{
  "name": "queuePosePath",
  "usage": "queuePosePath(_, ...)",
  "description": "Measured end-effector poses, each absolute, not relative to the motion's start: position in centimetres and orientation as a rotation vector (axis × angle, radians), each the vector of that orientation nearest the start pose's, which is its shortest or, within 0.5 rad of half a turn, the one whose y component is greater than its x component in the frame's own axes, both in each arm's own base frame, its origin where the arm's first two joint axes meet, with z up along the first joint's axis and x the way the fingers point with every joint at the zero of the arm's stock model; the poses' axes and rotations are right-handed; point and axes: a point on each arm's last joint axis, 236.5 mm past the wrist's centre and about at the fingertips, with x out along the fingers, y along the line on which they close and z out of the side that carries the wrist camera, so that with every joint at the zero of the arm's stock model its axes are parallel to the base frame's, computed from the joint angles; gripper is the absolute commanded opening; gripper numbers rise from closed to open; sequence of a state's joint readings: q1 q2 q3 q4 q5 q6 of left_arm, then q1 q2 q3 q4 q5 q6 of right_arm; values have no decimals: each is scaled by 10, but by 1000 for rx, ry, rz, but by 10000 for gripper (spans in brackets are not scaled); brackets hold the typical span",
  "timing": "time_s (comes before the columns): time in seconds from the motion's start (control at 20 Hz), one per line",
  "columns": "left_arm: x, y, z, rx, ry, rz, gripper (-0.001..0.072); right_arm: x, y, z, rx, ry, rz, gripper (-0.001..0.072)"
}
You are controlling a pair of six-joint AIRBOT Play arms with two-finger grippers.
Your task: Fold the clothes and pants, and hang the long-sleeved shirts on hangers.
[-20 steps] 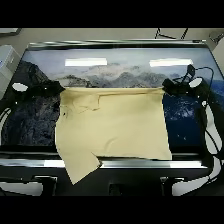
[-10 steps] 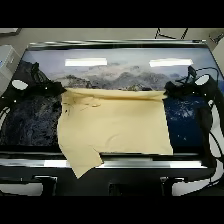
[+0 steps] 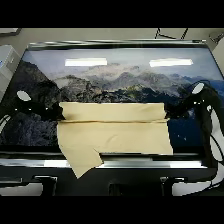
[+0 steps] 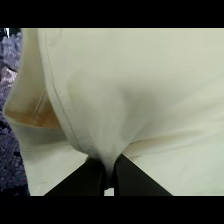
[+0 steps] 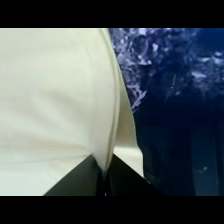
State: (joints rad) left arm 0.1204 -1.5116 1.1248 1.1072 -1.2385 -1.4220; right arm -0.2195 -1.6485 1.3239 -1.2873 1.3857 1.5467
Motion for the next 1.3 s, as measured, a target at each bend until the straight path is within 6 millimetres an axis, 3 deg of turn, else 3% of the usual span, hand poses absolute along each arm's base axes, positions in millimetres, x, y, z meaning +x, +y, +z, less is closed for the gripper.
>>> queuePosePath(0.05, 361, -56, -71, -448, 1538, -231, 30, 369, -16, -78, 445, 1661, 18, 33)
queuePosePath(0.1, 361, -55, -74, -445, 1540, -225, 103, 365, -16, -80, 445, 1676, 16, 113)
queuePosePath(0.15, 362, -56, -76, -449, 1540, -222, 358, 362, -15, -82, 450, 1687, 13, 304)
queuePosePath(0.2, 362, -55, -77, -456, 1538, -220, 542, 360, -17, -82, 442, 1694, 7, 414)
queuePosePath(0.25, 365, -54, -75, -474, 1531, -215, 548, 358, -18, -80, 448, 1700, 9, 451)
queuePosePath(0.3, 367, -53, -70, -487, 1527, -221, 548, 359, -20, -74, 456, 1696, 9, 537)
queuePosePath(0.35, 365, -49, -65, -494, 1535, -231, 548, 358, -26, -65, 471, 1691, 6, 581)
queuePosePath(0.45, 353, -39, -52, -511, 1565, -248, 547, 350, -43, -50, 500, 1694, -23, 582)
queuePosePath(0.65, 283, -30, -56, -546, 1675, -263, 545, 297, -71, -43, 557, 1772, -108, 581)
queuePosePath(0.85, 202, -53, -80, -613, 1751, -311, 526, 256, -67, -56, 591, 1831, -133, 578)
queuePosePath(1.0, 175, -79, -95, -693, 1740, -353, 514, 242, -61, -60, 614, 1856, -126, 577)
queuePosePath(1.15, 162, -100, -105, -728, 1735, -369, 238, 236, -55, -61, 632, 1872, -113, 576)
queuePosePath(1.2, 161, -103, -109, -730, 1731, -356, 86, 233, -54, -61, 636, 1880, -111, 576)
queuePosePath(1.25, 163, -104, -113, -731, 1722, -335, 28, 230, -53, -62, 639, 1890, -108, 577)
queuePosePath(1.3, 164, -107, -114, -736, 1715, -325, 28, 224, -50, -65, 642, 1907, -104, 577)
